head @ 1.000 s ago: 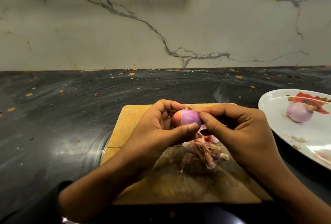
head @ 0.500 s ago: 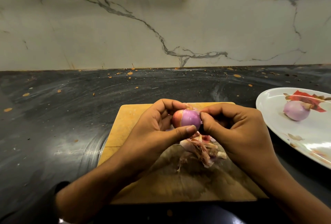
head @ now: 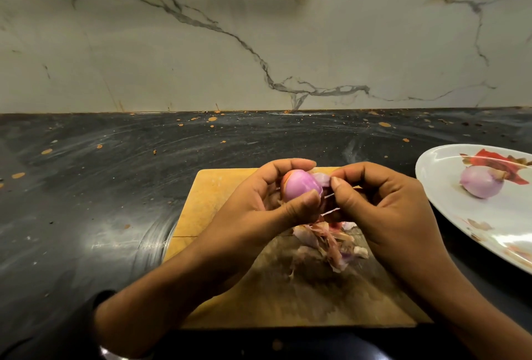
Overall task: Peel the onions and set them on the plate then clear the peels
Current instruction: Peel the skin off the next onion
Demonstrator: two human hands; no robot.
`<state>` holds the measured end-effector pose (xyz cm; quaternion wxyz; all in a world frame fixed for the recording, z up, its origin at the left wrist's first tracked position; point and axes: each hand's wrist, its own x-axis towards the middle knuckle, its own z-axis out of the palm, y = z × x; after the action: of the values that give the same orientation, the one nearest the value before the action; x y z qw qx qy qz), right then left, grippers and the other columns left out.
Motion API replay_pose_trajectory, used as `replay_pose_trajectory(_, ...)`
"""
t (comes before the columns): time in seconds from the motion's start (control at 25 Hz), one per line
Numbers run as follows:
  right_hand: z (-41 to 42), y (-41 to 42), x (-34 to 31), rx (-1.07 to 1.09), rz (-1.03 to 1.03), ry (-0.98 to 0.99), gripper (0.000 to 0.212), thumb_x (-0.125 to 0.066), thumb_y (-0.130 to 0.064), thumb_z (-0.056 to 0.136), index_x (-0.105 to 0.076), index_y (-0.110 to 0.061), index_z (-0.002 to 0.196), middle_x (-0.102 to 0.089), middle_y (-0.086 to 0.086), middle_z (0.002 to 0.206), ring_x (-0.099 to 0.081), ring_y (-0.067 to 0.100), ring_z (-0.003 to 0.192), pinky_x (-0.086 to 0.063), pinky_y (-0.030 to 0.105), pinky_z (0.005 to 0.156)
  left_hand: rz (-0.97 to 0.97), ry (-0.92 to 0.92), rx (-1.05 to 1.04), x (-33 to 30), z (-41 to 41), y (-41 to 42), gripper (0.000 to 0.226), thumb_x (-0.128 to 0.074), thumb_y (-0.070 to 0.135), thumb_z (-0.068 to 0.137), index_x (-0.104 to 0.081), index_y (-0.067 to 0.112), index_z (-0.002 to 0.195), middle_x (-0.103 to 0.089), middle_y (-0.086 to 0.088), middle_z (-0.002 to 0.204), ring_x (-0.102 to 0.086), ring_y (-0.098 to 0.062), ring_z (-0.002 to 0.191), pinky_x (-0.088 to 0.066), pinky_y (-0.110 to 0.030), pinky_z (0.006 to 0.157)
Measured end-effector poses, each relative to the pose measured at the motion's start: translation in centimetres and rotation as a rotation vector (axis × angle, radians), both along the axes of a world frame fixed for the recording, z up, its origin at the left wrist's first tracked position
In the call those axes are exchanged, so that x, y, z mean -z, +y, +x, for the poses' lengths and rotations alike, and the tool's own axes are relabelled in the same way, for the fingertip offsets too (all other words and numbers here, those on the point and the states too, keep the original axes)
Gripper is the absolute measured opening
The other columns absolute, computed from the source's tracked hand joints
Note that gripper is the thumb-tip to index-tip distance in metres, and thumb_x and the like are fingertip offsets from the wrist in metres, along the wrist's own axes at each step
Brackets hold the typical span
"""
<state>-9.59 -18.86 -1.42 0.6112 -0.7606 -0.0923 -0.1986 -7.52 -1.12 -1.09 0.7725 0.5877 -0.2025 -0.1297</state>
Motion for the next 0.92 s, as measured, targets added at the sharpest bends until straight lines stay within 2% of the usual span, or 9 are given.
replay_pose_trajectory(0.12,0.18,0.04,0.08,-0.030,0.032,0.007,0.015,-0.061,-0.007,0.094,-0.074,-0.014,0.089,-0.076,0.005,0.078,-0.073,0.016,0.067,-0.059,0.026,0.061,-0.015,-0.002,0.000,0.03,-0.03,0.03,0.042,-0.067,0.009,0.078,-0.061,0.009,0.120,-0.071,-0.007,0.106,-0.069,-0.024,0.096,-0.059,-0.030,0.085)
replay_pose_trajectory(0.28,0.38,0.00,-0.11,-0.090,0.161,0.119,0.017,-0.057,-0.006,0.096,-0.072,-0.009,0.089,-0.075,0.012,0.074,-0.071,0.019,0.061,-0.058,0.023,0.058,-0.072,0.061,0.050,-0.09,-0.04,0.02,0.043,-0.062,0.008,0.083,-0.058,0.009,0.126,-0.070,-0.016,0.115,-0.070,-0.031,0.103,-0.058,-0.035,0.089)
replay_pose_trajectory(0.44,0.91,-0.33,-0.38,-0.128,0.321,0.223,0.023,-0.049,-0.005,0.099,-0.066,-0.003,0.084,-0.071,0.008,0.067,-0.066,0.014,0.058,-0.055,0.018,0.053,-0.117,0.094,0.064,-0.19,0.08,0.22,0.040,-0.060,0.007,0.084,-0.060,0.011,0.124,-0.072,-0.011,0.108,-0.070,-0.026,0.096,-0.059,-0.032,0.084)
replay_pose_trajectory(0.56,0.71,-0.39,-0.25,-0.125,0.194,0.223,0.033,-0.044,-0.007,0.102,-0.064,-0.004,0.077,-0.067,0.008,0.065,-0.063,0.016,0.057,-0.053,0.023,0.053,-0.101,0.102,0.055,-0.15,0.03,0.12,0.043,-0.064,0.005,0.080,-0.062,0.010,0.122,-0.072,-0.010,0.109,-0.071,-0.028,0.098,-0.060,-0.034,0.084)
replay_pose_trajectory(0.68,0.26,-0.08,-0.10,-0.102,0.036,0.140,0.040,-0.047,-0.021,0.103,-0.062,-0.013,0.067,-0.062,0.009,0.061,-0.057,0.018,0.056,-0.050,0.028,0.054,-0.068,0.093,0.018,-0.04,0.09,0.11,0.043,-0.068,0.006,0.075,-0.064,0.012,0.118,-0.074,-0.005,0.104,-0.070,-0.027,0.096,-0.060,-0.032,0.080)
replay_pose_trajectory(0.76,0.25,-0.10,-0.14,-0.062,0.014,0.131,0.027,-0.055,-0.022,0.099,-0.067,-0.019,0.075,-0.065,0.003,0.064,-0.058,0.011,0.058,-0.049,0.023,0.053,-0.037,0.074,-0.003,0.01,0.17,0.17,0.045,-0.070,0.006,0.073,-0.064,0.012,0.118,-0.074,-0.005,0.103,-0.070,-0.026,0.095,-0.061,-0.032,0.079)
replay_pose_trajectory(0.84,0.24,-0.05,-0.22,-0.092,0.033,0.137,0.013,-0.062,-0.030,0.095,-0.070,-0.020,0.092,-0.069,0.000,0.073,-0.063,0.007,0.062,-0.051,0.022,0.055,0.016,0.039,-0.018,0.08,0.17,0.16,0.048,-0.072,0.007,0.072,-0.064,0.013,0.119,-0.073,-0.008,0.108,-0.071,-0.026,0.097,-0.061,-0.033,0.080)
replay_pose_trajectory(0.92,0.16,0.03,-0.06,-0.139,0.013,0.134,0.028,-0.068,-0.045,0.087,-0.072,-0.021,0.101,-0.073,0.000,0.081,-0.067,0.008,0.068,-0.052,0.022,0.058,0.058,0.005,-0.025,0.23,0.17,0.12,0.051,-0.074,0.006,0.070,-0.062,0.012,0.120,-0.071,-0.011,0.111,-0.071,-0.026,0.100,-0.060,-0.034,0.083)
